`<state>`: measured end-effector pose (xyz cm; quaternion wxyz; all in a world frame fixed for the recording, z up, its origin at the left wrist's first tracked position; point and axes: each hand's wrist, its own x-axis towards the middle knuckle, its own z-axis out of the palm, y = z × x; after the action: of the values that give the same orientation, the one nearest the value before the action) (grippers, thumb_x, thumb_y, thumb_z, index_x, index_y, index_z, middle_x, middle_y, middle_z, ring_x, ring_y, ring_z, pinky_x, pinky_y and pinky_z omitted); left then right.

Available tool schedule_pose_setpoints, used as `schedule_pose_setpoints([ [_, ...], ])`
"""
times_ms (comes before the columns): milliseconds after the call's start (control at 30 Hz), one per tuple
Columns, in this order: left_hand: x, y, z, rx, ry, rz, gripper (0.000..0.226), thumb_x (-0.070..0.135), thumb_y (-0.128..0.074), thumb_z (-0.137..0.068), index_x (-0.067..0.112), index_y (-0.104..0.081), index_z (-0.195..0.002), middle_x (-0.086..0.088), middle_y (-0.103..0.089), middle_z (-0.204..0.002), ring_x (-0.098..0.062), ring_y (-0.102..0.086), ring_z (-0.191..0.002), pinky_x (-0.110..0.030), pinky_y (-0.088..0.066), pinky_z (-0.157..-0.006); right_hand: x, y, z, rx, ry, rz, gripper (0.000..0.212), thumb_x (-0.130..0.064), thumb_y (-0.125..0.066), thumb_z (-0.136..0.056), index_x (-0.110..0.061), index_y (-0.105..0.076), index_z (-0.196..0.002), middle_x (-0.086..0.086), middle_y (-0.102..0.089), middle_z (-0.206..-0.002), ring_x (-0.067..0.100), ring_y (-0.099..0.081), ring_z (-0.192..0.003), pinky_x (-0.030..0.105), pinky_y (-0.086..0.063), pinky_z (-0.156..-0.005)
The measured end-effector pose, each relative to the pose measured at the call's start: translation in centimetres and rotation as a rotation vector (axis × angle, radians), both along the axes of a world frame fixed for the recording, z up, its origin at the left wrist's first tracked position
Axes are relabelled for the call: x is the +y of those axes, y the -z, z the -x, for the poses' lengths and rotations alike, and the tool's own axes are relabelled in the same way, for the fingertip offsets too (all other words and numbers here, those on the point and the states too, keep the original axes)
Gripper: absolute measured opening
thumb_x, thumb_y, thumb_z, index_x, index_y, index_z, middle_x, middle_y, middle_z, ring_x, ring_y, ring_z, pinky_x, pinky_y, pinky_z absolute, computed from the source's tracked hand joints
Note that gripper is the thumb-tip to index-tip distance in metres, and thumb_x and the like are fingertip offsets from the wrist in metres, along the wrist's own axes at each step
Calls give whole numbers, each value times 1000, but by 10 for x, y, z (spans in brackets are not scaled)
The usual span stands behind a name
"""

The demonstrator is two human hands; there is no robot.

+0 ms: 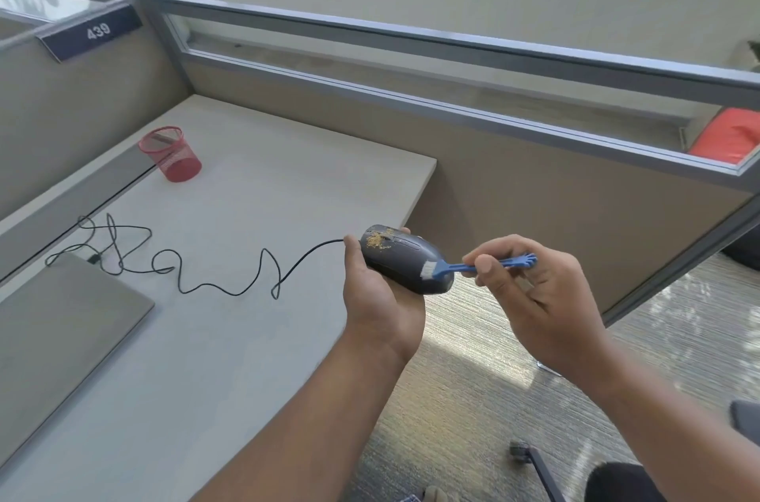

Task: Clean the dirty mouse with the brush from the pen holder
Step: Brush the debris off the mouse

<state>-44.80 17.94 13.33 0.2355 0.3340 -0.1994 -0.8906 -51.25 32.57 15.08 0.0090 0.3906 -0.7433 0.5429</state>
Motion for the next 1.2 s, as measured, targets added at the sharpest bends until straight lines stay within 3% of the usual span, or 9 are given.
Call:
schedule_pose_setpoints([
  [133, -2, 1, 0, 9, -12, 14, 58, 58, -29, -100, 13, -61, -118, -13, -66, -108, -27, -62, -105, -41, -48, -98, 11, 6, 6, -39, 78, 1, 20, -39, -54, -96, -29, -68, -85, -5, -72, -73, 23, -70, -68, 50, -58, -63],
  [200, -1, 1, 0, 7, -3, 18, 61, 58, -28, -100, 12, -58, -126, -15, -64, -114, -29, -60, -110, -43, -45, -105, 10, 4, 6, -55, 90, 28, 19, -39, -55, -96, -29, -69, -88, -5, -71, -73, 26, -69, -66, 53, -58, -62],
  [367, -1, 0, 2, -3, -8, 19, 63, 58, -28, -101, 10, -56, -130, -15, -64, -113, -28, -61, -106, -41, -50, -95, 7, 6, 4, -43, 34, -8, 14, -33, -58, -95, -31, -69, -87, -10, -71, -79, 15, -67, -69, 32, -55, -63],
  [533, -3, 3, 3, 6, -21, 26, 63, 57, -27, -101, 10, -57, -131, -17, -61, -122, -32, -57, -122, -46, -39, -112, 15, 5, 10, -102, 112, 31, 18, -41, -57, -95, -30, -69, -87, -2, -71, -73, 41, -64, -61, 50, -53, -55],
  [700, 0, 2, 5, 8, -2, 32, 60, 58, -27, -101, 11, -64, -106, -14, -66, -103, -28, -61, -101, -43, -47, -101, 8, 8, 8, -141, 42, 26, 19, -43, -55, -93, -31, -69, -89, -8, -74, -81, 17, -69, -69, 39, -56, -63],
  [833, -2, 4, 3, 25, 19, 67, 59, 57, -29, -101, 13, -68, -102, -11, -71, -97, -25, -65, -98, -39, -50, -94, 19, 14, 21, -212, 82, 81, 20, -30, -58, -92, -15, -70, -86, -4, -76, -78, 12, -71, -66, 25, -57, -61],
  [967, 5, 2, 2, 17, 84, 101, 64, 58, -29, -100, 9, -58, -129, -19, -65, -122, -29, -60, -118, -44, -42, -110, 3, 3, 33, -222, 82, 161, 19, -29, -59, -97, -16, -71, -90, -3, -76, -80, 9, -69, -66, 14, -51, -61],
  [1100, 13, 1, 2, 14, 126, 137, 62, 58, -27, -100, 13, -62, -124, -15, -68, -121, -26, -61, -115, -40, -45, -104, -26, -8, 37, -211, 42, 161, 14, -32, -61, -95, -27, -71, -88, 0, -75, -80, 14, -67, -66, 23, -52, -60],
  [1200, 15, -1, 2, -10, 150, 140, 62, 58, -26, -100, 15, -58, -132, -16, -65, -129, -28, -59, -121, -40, -46, -104, -39, -10, 39, -191, 1, 117, 14, -33, -60, -94, -30, -70, -86, -10, -76, -78, 5, -66, -66, 18, -50, -62],
])
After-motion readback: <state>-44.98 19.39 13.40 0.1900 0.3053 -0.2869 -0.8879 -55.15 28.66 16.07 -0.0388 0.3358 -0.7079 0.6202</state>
